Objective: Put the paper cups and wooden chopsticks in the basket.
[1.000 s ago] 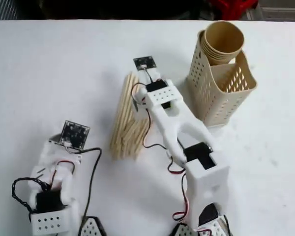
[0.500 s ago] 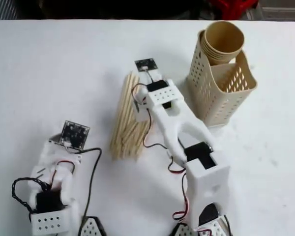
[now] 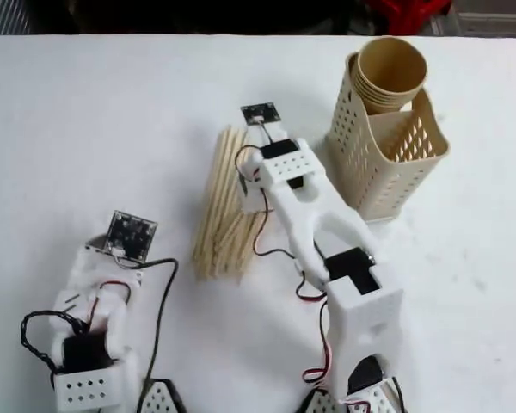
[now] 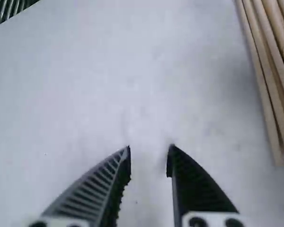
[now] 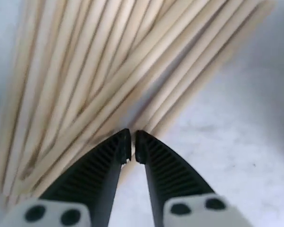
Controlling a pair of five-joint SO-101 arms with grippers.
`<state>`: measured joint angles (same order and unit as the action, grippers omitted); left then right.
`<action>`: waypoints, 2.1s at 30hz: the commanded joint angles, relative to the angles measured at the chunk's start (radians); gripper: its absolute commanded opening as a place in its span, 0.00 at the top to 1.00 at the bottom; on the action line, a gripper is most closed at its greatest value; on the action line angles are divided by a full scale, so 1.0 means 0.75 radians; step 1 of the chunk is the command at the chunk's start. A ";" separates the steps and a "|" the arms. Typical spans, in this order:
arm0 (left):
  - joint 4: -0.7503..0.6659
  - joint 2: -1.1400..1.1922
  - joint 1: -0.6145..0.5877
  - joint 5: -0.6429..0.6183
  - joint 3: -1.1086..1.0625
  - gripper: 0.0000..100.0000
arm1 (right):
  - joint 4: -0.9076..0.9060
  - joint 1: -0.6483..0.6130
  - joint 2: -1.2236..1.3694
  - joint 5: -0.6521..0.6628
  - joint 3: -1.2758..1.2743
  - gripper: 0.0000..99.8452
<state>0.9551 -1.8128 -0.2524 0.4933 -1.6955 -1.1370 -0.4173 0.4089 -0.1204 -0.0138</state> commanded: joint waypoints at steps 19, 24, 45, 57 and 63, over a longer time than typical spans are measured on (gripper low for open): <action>0.023 -0.009 0.026 0.016 0.004 0.86 | 0.208 0.042 -0.064 -0.012 -0.170 0.87; 0.023 -0.009 0.024 0.016 0.004 0.86 | 0.126 -0.001 0.054 -0.047 -0.035 0.87; 0.023 -0.009 0.019 0.016 0.004 0.86 | -0.066 0.044 0.144 -0.203 0.027 0.88; 0.023 -0.009 0.019 0.016 0.004 0.86 | -0.073 0.013 0.159 -0.203 0.037 0.86; 0.023 -0.009 0.019 0.016 0.004 0.86 | -0.116 -0.091 0.159 -0.188 0.031 0.86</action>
<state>0.9689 -1.8128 -0.2478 0.4933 -1.6955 -1.1983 -0.4312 0.5209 -0.2662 0.0169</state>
